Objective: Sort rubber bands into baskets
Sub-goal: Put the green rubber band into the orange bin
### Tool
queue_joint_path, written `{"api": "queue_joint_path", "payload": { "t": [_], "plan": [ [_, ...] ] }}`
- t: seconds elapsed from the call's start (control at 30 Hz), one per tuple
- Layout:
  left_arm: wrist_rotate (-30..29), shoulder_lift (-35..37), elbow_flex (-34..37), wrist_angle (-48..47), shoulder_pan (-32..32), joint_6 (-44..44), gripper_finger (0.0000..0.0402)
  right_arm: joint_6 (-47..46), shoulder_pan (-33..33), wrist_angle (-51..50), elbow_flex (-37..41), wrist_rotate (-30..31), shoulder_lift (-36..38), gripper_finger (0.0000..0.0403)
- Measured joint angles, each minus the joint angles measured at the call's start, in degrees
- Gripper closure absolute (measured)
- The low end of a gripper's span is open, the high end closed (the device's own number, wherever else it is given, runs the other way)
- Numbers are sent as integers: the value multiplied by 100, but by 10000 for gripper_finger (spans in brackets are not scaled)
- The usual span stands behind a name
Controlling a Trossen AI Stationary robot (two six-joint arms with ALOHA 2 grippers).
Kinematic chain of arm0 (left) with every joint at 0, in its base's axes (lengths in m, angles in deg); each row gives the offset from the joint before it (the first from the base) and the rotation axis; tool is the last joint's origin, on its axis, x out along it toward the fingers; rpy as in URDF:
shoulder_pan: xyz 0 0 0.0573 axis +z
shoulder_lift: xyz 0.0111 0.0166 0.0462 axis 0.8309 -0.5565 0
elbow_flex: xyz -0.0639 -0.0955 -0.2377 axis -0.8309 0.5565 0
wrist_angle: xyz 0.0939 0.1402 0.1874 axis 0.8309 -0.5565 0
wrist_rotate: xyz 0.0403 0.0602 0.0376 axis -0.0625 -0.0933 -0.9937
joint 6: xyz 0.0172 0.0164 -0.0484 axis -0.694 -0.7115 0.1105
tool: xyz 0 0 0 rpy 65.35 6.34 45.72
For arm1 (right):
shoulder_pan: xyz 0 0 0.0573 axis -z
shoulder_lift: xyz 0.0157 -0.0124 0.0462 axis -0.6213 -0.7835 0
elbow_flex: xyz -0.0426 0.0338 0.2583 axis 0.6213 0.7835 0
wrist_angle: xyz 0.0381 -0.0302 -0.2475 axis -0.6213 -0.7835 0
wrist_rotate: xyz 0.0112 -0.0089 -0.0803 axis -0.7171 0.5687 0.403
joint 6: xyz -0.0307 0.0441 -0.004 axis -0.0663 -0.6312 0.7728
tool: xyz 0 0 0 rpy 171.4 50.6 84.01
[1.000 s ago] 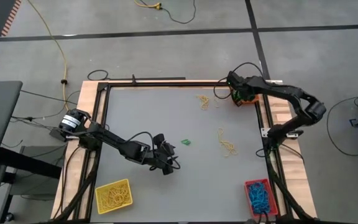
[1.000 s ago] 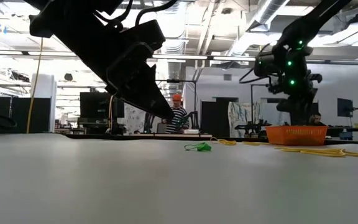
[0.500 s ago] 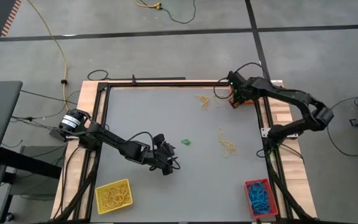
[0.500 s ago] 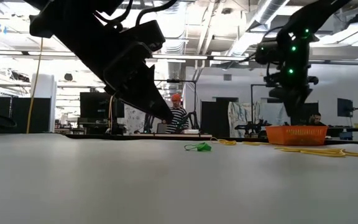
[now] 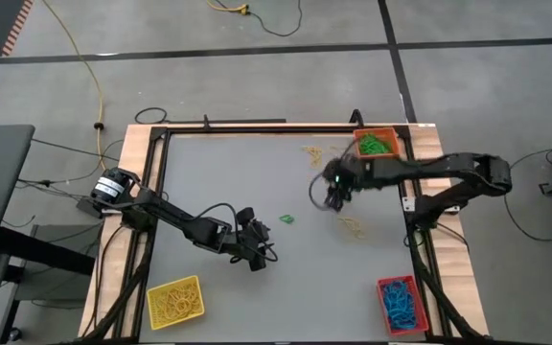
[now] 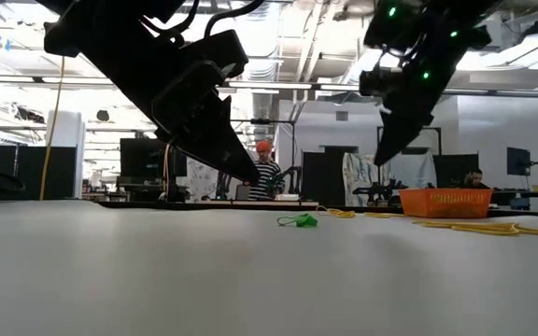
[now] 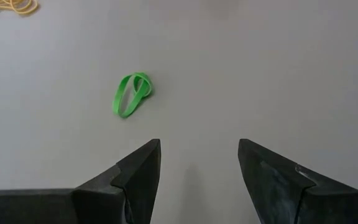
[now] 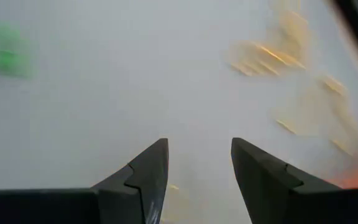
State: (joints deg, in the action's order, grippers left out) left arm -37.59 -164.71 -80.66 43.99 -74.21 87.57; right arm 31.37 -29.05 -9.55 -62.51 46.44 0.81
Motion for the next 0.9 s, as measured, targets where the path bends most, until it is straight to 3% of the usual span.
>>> {"api": "queue_joint_path", "payload": {
  "t": [0.17,0.37,0.77,0.9],
  "plan": [
    [4,0,0,-1,0,1,196,-9,-979,1554,395,-431,-125,200],
    [2,0,-2,-2,0,-21,196,-100,-1483,2698,436,-516,-790,200],
    [0,0,-2,-59,0,-47,196,-455,-1017,3880,265,-478,-2193,200],
    [-2,0,-2,-82,0,-44,196,-459,-912,3967,119,-1000,-2533,200]
  ]
}}
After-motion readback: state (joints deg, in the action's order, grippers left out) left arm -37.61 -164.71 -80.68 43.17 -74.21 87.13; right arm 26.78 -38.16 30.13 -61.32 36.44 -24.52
